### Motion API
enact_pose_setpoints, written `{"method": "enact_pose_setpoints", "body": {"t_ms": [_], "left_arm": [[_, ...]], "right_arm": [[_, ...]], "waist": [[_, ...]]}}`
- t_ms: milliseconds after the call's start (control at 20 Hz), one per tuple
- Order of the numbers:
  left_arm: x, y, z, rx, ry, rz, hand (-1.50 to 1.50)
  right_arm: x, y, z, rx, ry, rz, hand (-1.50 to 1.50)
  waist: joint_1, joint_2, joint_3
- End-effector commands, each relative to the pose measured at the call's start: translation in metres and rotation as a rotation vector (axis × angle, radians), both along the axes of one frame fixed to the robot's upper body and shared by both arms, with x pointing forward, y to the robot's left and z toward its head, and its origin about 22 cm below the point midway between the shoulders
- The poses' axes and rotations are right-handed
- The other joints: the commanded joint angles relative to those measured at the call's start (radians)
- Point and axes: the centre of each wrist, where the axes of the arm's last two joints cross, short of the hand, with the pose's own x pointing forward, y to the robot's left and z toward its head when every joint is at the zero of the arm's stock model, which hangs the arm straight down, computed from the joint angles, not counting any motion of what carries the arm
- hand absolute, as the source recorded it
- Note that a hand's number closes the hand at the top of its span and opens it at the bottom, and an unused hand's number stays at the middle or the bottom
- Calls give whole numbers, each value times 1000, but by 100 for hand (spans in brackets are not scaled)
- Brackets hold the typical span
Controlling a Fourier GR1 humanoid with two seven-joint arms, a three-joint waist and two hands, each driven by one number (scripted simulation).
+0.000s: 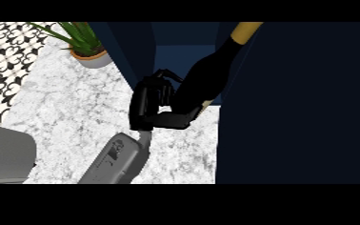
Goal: Pick up the wine, place it into the cabinet and close the cabinet
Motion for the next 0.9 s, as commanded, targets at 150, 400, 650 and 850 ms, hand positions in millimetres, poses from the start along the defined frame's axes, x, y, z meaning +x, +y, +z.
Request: {"method": "enact_pose_setpoints", "body": {"t_ms": [150, 400, 650, 850], "left_arm": [[5, -13, -32, -8, 40, 30, 150], [27, 1, -26, -12, 86, 36, 150], [15, 0, -69, 23, 101, 77, 150], [18, 10, -64, -30, 115, 77, 150]], "right_arm": [[-2, -8, -4, -19, 6, 12, -150], [9, -1, 7, 2, 10, 3, -150], [2, 3, -7, 9, 17, 2, -150], [4, 2, 5, -17, 15, -1, -150]], "waist": [[-4, 1, 0], [3, 1, 0], [-4, 2, 0], [5, 0, 0]]}}
